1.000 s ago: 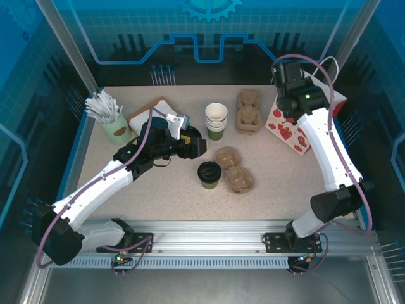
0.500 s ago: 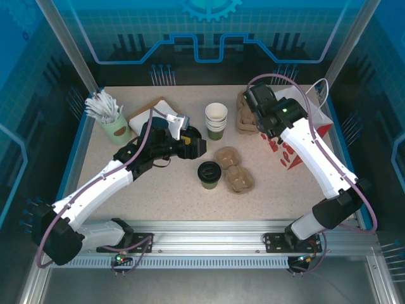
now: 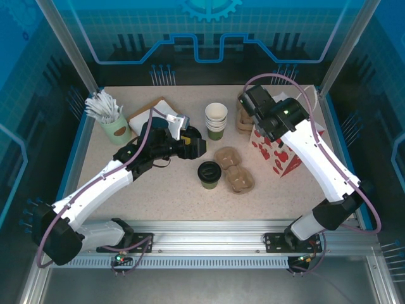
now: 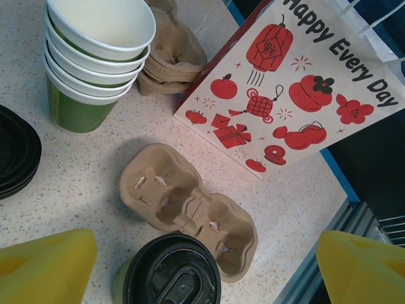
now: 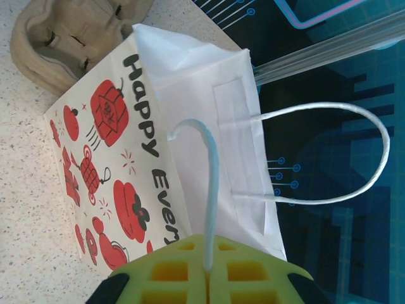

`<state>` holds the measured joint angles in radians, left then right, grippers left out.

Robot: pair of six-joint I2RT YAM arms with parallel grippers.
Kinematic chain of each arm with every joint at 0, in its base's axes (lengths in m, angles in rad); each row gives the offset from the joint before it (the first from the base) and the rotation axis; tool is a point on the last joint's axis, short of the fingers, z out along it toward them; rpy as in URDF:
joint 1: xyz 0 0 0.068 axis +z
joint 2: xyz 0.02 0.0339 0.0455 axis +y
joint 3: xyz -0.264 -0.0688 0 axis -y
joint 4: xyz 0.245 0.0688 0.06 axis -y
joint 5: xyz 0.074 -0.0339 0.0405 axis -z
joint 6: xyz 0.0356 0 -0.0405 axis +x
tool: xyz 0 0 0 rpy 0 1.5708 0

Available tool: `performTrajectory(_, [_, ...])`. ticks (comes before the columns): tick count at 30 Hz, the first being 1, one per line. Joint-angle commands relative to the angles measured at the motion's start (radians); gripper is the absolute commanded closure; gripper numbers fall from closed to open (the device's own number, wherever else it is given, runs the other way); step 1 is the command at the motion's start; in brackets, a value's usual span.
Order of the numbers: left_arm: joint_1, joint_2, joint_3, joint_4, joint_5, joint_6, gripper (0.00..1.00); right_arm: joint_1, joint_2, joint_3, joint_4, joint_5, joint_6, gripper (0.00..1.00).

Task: Pack the takeout coffee

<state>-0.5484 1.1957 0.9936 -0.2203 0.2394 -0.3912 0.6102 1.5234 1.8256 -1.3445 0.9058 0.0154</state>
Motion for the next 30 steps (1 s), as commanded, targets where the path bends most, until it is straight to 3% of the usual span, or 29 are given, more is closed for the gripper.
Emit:
performTrajectory(1, [-0.005, -0.028, 0.025, -0.008, -0.010, -0.007, 0.09, 0.021, -0.031, 0.025, -0.045, -0.042, 0.034, 0.93])
performTrajectory(5, [-0.004, -0.028, 0.025, -0.004, -0.011, -0.010, 0.09, 0.035, -0.045, 0.005, -0.021, -0.119, 0.043, 0.89])
performTrajectory(8, [-0.005, -0.028, 0.030, -0.011, -0.011, -0.006, 0.09, 0.047, -0.063, 0.012, -0.016, -0.177, 0.048, 0.81])
performTrajectory(13, [-0.004, -0.033, 0.039, -0.032, -0.028, 0.019, 0.09, 0.095, -0.112, 0.061, -0.020, -0.255, 0.052, 0.49])
performTrajectory(16, [-0.003, -0.041, 0.042, -0.047, -0.054, 0.030, 0.08, 0.152, -0.152, 0.056, -0.011, -0.307, 0.059, 0.40])
performTrajectory(21, [0.014, -0.060, 0.040, -0.074, -0.070, 0.023, 0.08, 0.252, -0.214, -0.080, 0.056, -0.433, 0.097, 0.37])
performTrajectory(30, [0.054, -0.125, 0.011, -0.105, -0.068, 0.012, 0.08, 0.204, -0.202, -0.488, 0.329, -0.719, 0.192, 0.41])
